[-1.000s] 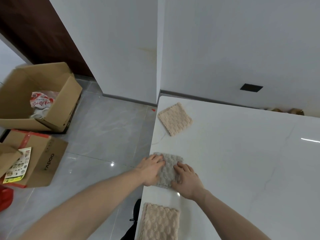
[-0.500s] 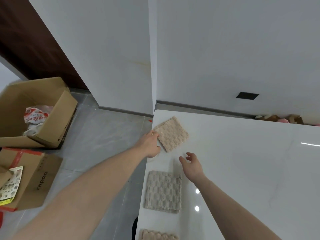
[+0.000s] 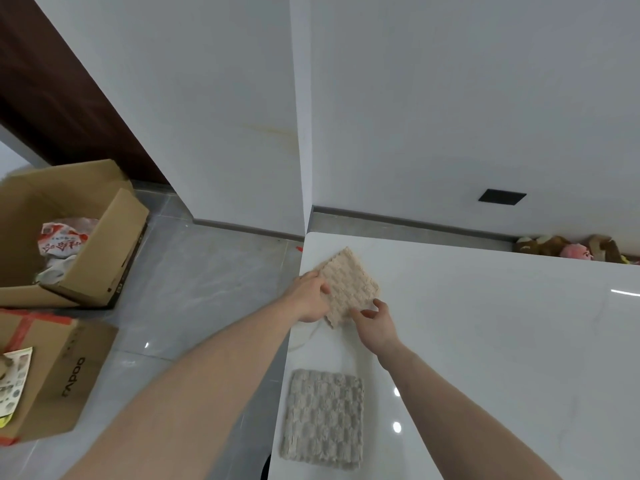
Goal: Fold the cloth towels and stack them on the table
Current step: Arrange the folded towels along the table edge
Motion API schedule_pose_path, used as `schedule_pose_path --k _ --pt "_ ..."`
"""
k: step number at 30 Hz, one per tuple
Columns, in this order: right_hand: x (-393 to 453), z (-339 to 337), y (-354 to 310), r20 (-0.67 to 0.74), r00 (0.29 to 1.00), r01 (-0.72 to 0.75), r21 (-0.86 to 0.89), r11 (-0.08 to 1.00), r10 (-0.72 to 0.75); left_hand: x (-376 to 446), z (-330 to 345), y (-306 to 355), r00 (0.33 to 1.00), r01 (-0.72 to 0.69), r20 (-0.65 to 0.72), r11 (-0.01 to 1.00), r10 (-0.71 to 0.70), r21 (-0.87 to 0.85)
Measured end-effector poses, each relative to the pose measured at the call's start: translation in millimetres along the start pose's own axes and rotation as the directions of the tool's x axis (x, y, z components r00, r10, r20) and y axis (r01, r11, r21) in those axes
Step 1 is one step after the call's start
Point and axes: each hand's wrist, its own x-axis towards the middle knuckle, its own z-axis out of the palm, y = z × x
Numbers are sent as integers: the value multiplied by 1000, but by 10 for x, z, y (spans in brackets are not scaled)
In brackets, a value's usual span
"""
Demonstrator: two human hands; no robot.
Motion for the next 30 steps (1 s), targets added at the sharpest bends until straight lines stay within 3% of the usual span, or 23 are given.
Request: schedule_pose_path --k 7,12,17,20,24,27,30 --pt "169 81 -46 -71 997 -15 145 989 25 -30 58 -139 1000 11 11 998 -11 -59" --pt "253 67 -194 -104 993 77 127 989 -64 -39 -7 -227 992 30 -116 991 -45 -128" --pt "373 -37 -249 -32 997 73 113 991 -70 -122 -60 -212 990 136 13 923 -141 -359" --pt "386 -112 -233 -13 995 104 66 992 -104 -191 -4 -197 989 146 59 896 -133 -420" --pt "261 -122 -183 -66 961 257 -126 958 -267 -267 62 -216 991 91 -40 881 -124 -465" --pt "201 -92 -20 -62 906 382 -309 871 -419 -288 115 -257 990 96 -66 929 -128 -357" --pt "152 -51 151 -2 842 484 -436 759 -539 -348 158 -283 980 6 -197 995 -25 -97"
